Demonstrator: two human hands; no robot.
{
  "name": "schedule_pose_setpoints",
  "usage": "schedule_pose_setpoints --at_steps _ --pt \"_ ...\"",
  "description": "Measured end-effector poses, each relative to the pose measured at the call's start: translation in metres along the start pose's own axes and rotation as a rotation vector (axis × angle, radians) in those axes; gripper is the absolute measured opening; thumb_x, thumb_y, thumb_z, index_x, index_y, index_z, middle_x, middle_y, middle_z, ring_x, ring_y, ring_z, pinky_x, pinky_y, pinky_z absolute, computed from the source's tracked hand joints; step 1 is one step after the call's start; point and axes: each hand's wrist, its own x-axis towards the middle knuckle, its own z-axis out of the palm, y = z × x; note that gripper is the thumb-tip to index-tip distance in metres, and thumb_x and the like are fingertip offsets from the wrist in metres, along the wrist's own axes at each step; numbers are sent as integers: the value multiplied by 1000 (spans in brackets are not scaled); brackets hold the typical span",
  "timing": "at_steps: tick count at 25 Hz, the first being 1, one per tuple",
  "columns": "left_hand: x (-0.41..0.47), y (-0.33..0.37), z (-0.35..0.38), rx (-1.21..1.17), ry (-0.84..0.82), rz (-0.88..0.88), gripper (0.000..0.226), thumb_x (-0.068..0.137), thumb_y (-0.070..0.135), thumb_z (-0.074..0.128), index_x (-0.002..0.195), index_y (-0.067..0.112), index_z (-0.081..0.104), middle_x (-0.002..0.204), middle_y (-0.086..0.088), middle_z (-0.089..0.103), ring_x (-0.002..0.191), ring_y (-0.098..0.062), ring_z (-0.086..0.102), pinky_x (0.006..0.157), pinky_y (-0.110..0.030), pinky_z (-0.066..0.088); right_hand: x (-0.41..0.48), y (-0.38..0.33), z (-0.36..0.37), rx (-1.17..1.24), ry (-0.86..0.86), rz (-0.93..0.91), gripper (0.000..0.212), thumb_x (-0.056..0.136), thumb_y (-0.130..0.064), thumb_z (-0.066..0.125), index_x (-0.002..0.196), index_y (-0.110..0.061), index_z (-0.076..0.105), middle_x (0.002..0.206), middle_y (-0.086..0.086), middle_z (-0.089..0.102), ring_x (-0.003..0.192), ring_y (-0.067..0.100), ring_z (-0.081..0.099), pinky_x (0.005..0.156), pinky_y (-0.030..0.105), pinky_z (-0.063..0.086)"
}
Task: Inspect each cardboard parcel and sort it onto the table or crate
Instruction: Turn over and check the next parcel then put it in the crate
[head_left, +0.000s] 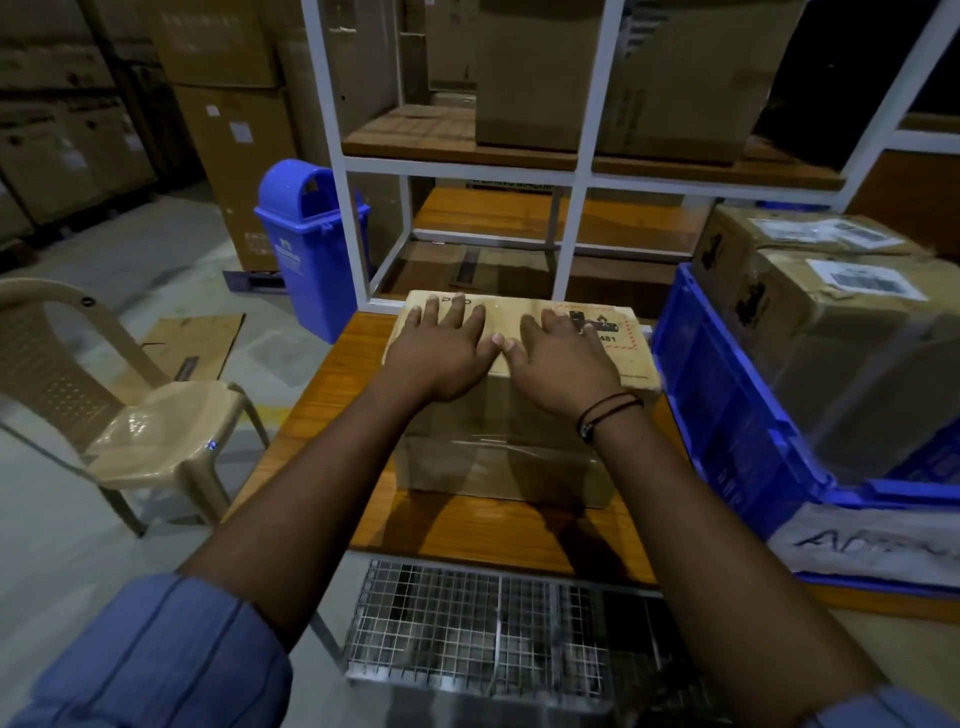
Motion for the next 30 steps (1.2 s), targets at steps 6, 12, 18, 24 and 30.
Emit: schedule_pose_setpoints --at_steps 6,12,18,24,30 --pt "0 -3 4 6 0 -9 70 108 60 13 167 22 4 174 -9 -1 160 -35 -2 128 -50 3 -3 3 7 -2 24 -3 61 110 -47 22 163 -16 25 171 12 21 159 27 15 128 53 11" --pt "-2 -6 7 -26 40 -14 72 107 62 16 167 23 6 174 -7 1 160 -33 0 129 -50 4 -18 15 1 -10 29 95 63 110 -48 23 164 -14 23 172 10 19 159 25 16 129 50 11" --pt "-3 -24 -9 -188 49 -31 71 107 61 31 166 25 18 174 -4 10 160 -31 8 127 -49 10 -23 58 -11 779 536 350 48 108 -40 43 153 -22 46 153 4 50 135 21 51 104 36 44" --pt "-15 -67 -16 -448 39 -73 68 105 63 39 164 31 26 173 0 18 158 -28 16 125 -53 19 -43 53 16 1227 -34 759 35 105 -57 46 95 -27 61 101 3 60 89 21 54 84 38 44" --pt "-28 -74 -31 -803 39 -105 64 103 69 38 156 33 41 159 2 42 140 -18 43 118 -44 30 -49 44 -17 1191 53 595 23 101 -55 57 100 -34 66 111 -1 67 93 15 60 69 34 44"
